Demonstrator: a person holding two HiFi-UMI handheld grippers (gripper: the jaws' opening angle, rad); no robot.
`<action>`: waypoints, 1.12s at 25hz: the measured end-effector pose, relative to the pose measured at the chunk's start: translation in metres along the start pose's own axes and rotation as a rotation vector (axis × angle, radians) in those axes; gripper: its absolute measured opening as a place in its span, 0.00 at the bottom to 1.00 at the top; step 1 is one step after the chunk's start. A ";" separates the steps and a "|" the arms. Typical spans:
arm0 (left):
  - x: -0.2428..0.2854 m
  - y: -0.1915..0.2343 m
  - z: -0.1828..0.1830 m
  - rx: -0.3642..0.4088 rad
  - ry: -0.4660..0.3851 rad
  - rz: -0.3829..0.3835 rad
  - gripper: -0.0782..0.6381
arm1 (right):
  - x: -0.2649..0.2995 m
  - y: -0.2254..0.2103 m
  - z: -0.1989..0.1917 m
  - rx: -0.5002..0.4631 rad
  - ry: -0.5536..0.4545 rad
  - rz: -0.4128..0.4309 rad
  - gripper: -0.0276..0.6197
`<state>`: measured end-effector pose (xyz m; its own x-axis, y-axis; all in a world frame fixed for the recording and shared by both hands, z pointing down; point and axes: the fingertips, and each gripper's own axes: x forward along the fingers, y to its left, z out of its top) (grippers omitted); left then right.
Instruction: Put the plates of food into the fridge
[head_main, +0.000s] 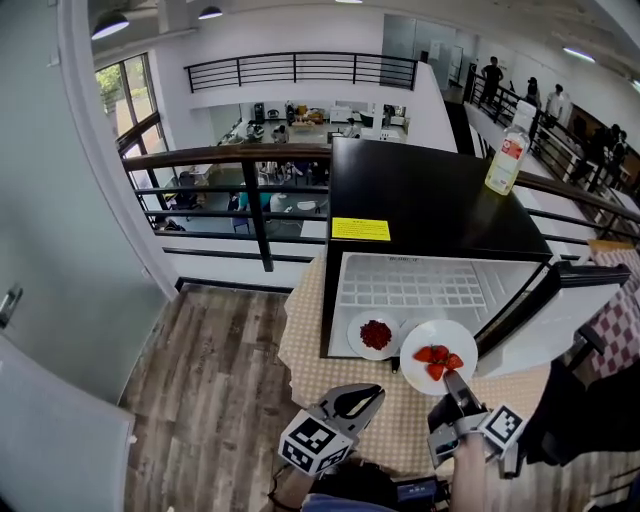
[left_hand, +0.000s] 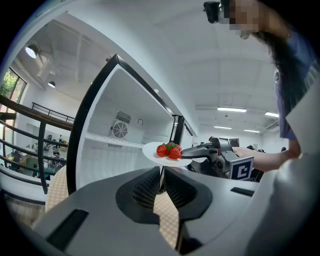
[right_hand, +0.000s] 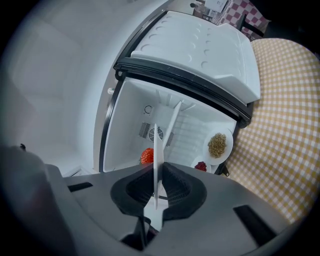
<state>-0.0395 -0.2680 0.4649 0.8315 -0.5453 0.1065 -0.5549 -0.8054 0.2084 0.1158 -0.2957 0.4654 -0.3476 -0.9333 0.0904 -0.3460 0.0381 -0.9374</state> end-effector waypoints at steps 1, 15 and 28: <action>0.003 0.000 -0.001 -0.001 0.004 0.003 0.16 | 0.004 0.000 0.003 -0.002 0.006 0.005 0.09; 0.043 0.004 0.021 0.013 0.001 0.087 0.16 | 0.056 0.007 0.045 -0.005 0.097 0.069 0.09; 0.041 0.028 0.025 0.030 0.019 0.196 0.16 | 0.132 -0.005 0.079 -0.016 0.087 0.033 0.09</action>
<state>-0.0221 -0.3187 0.4509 0.7078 -0.6879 0.1607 -0.7064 -0.6911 0.1531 0.1407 -0.4468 0.4557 -0.4329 -0.8971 0.0889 -0.3471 0.0748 -0.9348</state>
